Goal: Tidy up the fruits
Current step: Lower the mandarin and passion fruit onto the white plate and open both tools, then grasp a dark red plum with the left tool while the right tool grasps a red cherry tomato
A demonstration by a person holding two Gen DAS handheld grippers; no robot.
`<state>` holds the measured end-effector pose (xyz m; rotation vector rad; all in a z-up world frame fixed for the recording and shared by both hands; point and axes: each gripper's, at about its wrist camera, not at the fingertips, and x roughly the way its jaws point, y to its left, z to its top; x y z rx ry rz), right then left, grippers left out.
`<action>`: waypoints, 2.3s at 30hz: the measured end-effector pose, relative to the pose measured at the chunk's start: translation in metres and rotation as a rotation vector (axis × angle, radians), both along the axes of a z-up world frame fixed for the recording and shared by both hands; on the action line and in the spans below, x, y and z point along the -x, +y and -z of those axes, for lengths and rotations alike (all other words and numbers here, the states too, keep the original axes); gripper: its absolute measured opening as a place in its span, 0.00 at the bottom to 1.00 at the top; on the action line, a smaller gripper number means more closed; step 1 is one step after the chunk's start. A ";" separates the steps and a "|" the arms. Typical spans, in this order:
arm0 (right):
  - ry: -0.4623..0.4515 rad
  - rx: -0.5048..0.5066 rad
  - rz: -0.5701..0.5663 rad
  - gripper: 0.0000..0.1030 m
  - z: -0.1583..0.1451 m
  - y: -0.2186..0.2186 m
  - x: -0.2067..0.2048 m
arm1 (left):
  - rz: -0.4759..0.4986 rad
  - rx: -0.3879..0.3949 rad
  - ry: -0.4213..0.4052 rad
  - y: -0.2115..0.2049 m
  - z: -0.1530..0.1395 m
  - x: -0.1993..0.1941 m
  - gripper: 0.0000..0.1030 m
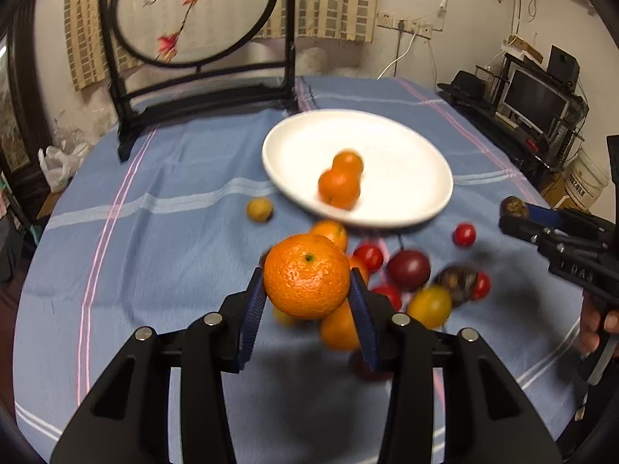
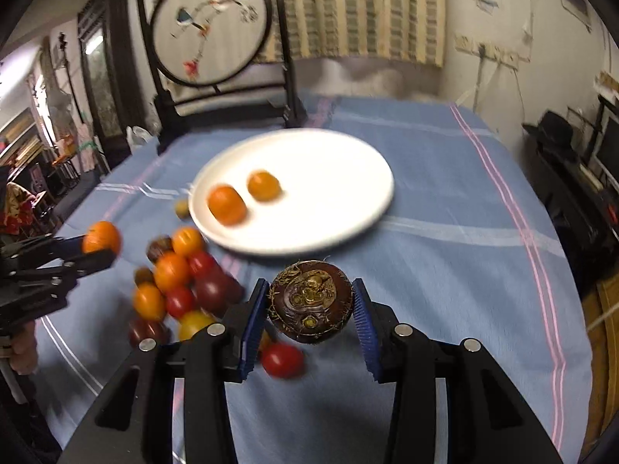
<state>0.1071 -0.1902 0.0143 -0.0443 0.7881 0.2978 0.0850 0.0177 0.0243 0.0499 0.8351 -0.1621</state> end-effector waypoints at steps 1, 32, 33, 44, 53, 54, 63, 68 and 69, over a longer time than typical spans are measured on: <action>-0.013 -0.001 -0.007 0.42 -0.004 0.004 -0.004 | 0.002 0.000 -0.011 -0.004 -0.005 -0.008 0.41; 0.088 -0.012 -0.010 0.57 0.032 0.036 -0.101 | -0.141 -0.003 0.092 -0.029 0.024 -0.161 0.71; 0.085 -0.022 -0.006 0.59 0.029 0.033 -0.097 | -0.142 -0.002 0.081 -0.028 0.020 -0.155 0.72; 0.074 -0.029 0.012 0.60 0.019 0.010 -0.025 | -0.099 0.045 0.043 -0.022 0.009 -0.052 0.74; 0.073 -0.070 0.030 0.61 0.024 -0.004 0.033 | -0.043 0.041 0.092 -0.030 0.036 0.029 0.74; 0.072 -0.075 0.027 0.62 0.024 -0.004 0.038 | -0.048 0.047 0.100 -0.030 0.039 0.032 0.74; 0.083 -0.064 0.010 0.66 0.035 -0.006 0.060 | -0.057 0.055 0.159 -0.036 0.060 0.038 0.64; 0.118 -0.051 -0.004 0.66 0.045 -0.006 0.055 | 0.003 0.068 0.195 -0.045 0.068 0.029 0.47; 0.124 -0.042 -0.008 0.66 0.047 -0.006 0.054 | 0.016 0.072 0.197 -0.047 0.068 0.028 0.39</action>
